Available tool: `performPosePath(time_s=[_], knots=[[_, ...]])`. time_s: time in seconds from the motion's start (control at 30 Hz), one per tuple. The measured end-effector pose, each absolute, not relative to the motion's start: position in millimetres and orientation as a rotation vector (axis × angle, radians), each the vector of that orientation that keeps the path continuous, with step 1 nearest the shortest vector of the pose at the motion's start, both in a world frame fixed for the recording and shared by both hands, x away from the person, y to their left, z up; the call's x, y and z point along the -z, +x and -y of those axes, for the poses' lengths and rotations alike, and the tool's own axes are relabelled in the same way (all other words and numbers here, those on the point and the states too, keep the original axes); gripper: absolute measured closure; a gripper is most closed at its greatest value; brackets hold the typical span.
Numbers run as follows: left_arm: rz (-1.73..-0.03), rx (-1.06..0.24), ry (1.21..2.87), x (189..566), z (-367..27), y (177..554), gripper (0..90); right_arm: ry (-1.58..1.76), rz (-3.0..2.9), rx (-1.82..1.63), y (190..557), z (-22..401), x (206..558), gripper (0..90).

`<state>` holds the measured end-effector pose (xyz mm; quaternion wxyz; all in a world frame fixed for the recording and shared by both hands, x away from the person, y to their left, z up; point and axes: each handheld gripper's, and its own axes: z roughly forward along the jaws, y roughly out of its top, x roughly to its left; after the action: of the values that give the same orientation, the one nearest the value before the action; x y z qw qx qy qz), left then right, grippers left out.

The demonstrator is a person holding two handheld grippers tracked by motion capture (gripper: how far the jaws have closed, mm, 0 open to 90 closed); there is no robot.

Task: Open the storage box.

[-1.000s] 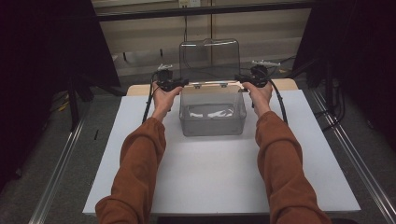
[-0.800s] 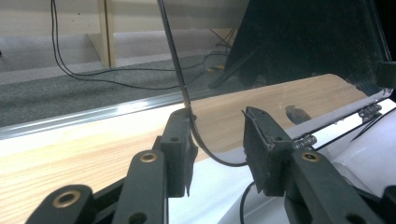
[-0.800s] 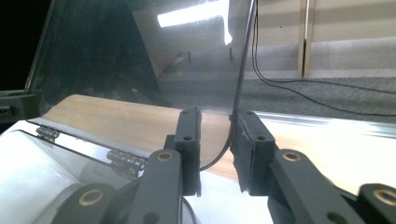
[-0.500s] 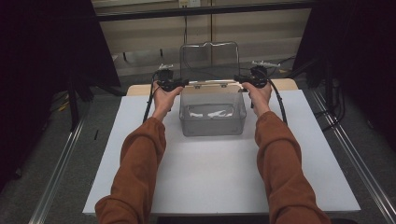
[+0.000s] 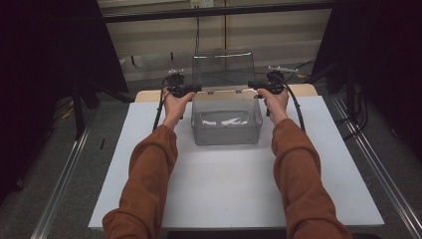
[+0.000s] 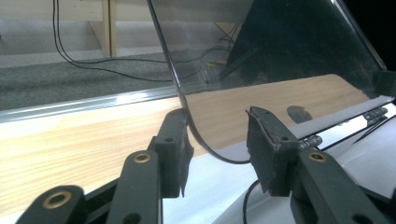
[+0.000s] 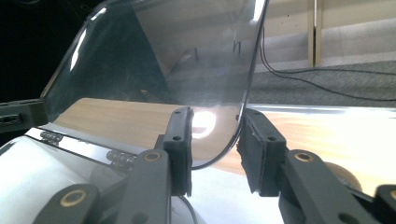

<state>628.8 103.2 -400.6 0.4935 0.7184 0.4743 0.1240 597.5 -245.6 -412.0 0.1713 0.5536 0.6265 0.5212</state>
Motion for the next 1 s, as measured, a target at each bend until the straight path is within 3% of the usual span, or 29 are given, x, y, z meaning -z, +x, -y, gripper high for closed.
performPosePath(time_s=[1.0], knots=[[-1.156, -0.317, 1.758, 403.9, -104.2, 630.6, 54.6, 1.641, -1.796, -1.48, 601.8, 249.5, 414.9, 59.4]])
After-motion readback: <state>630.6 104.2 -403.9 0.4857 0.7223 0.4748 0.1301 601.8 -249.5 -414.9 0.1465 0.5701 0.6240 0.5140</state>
